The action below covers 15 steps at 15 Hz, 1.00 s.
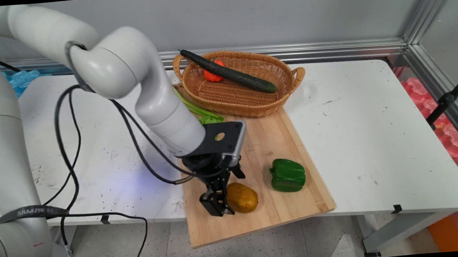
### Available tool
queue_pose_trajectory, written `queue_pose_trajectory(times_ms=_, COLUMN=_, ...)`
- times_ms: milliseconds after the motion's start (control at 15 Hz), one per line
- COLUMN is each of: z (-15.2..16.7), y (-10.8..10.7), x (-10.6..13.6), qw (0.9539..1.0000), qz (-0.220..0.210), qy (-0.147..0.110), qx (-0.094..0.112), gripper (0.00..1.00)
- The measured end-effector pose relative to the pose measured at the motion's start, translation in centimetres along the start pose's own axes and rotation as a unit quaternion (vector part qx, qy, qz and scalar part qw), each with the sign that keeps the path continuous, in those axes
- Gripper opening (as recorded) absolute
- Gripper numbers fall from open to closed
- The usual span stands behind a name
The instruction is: Pick up the potato from the cutting board, then place the picked object in the vegetable basket
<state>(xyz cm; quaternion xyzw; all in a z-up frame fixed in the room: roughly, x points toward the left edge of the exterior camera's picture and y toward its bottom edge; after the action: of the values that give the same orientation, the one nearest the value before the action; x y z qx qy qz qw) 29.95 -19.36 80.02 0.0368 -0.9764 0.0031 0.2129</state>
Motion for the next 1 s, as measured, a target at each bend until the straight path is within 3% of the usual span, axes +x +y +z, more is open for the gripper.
queue_pose_trajectory(times_ms=467, z=1.9, y=-0.5, x=0.5, qw=1.0, qz=0.003, qy=-0.008, qx=-0.002, gripper=1.0)
queue_pose_trajectory(times_ms=533, z=2.0, y=-0.5, x=0.6, qw=1.0, qz=0.004, qy=-0.008, qx=-0.002, gripper=0.0)
queue_pose_trajectory(times_ms=1000, z=1.0, y=-0.3, x=0.8, qw=0.9998, qz=0.019, qy=-0.005, qx=-0.006, gripper=0.0)
